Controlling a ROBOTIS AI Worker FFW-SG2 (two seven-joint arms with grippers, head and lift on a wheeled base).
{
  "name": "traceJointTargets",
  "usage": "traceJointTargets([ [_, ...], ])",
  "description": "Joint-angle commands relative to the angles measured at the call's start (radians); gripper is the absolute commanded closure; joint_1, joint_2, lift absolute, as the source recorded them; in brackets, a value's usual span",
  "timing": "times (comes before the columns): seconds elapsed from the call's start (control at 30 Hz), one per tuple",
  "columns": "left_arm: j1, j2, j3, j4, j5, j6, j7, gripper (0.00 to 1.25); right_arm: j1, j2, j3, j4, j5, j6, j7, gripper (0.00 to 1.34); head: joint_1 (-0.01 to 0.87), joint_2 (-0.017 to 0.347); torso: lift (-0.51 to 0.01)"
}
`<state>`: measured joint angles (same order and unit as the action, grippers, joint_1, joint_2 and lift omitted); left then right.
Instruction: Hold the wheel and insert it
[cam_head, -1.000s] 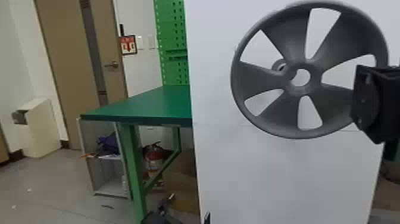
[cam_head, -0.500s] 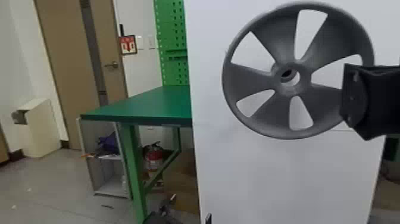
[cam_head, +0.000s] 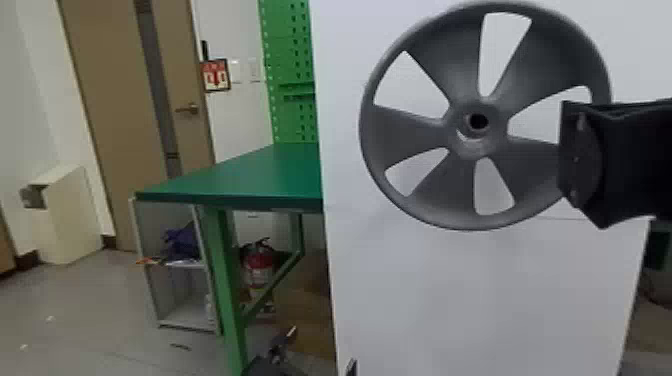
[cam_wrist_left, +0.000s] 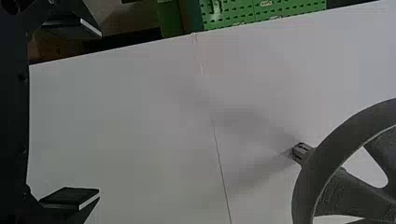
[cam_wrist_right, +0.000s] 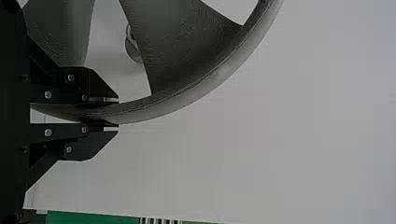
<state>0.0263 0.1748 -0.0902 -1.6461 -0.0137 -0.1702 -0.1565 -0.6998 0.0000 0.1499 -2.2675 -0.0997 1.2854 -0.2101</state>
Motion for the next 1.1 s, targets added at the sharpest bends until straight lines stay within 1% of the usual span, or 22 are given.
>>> traceJointTargets([
  [0.0, 0.0, 0.0, 0.0, 0.002, 0.0, 0.0, 0.0, 0.1, -0.007, 0.001, 0.0, 0.003, 0.003, 0.0, 0.0, 1.22, 0.285, 0.31, -0.485],
  [0.23, 0.0, 0.0, -0.002, 0.002, 0.0, 0.0, 0.0, 0.1, -0.026, 0.001, -0.003, 0.017, 0.006, -0.004, 0.0, 1.22, 0.285, 0.31, -0.485],
  [0.7, 0.001, 0.002, -0.002, 0.002, 0.003, 0.0, 0.0, 0.1, -0.029, 0.001, -0.009, 0.023, 0.017, -0.009, 0.0, 1.22, 0.285, 0.308, -0.485],
  [1.07, 0.001, 0.0, -0.002, 0.002, 0.003, 0.0, 0.0, 0.1, -0.04, 0.001, -0.004, 0.043, 0.021, -0.014, 0.0, 1.22, 0.287, 0.31, -0.485],
])
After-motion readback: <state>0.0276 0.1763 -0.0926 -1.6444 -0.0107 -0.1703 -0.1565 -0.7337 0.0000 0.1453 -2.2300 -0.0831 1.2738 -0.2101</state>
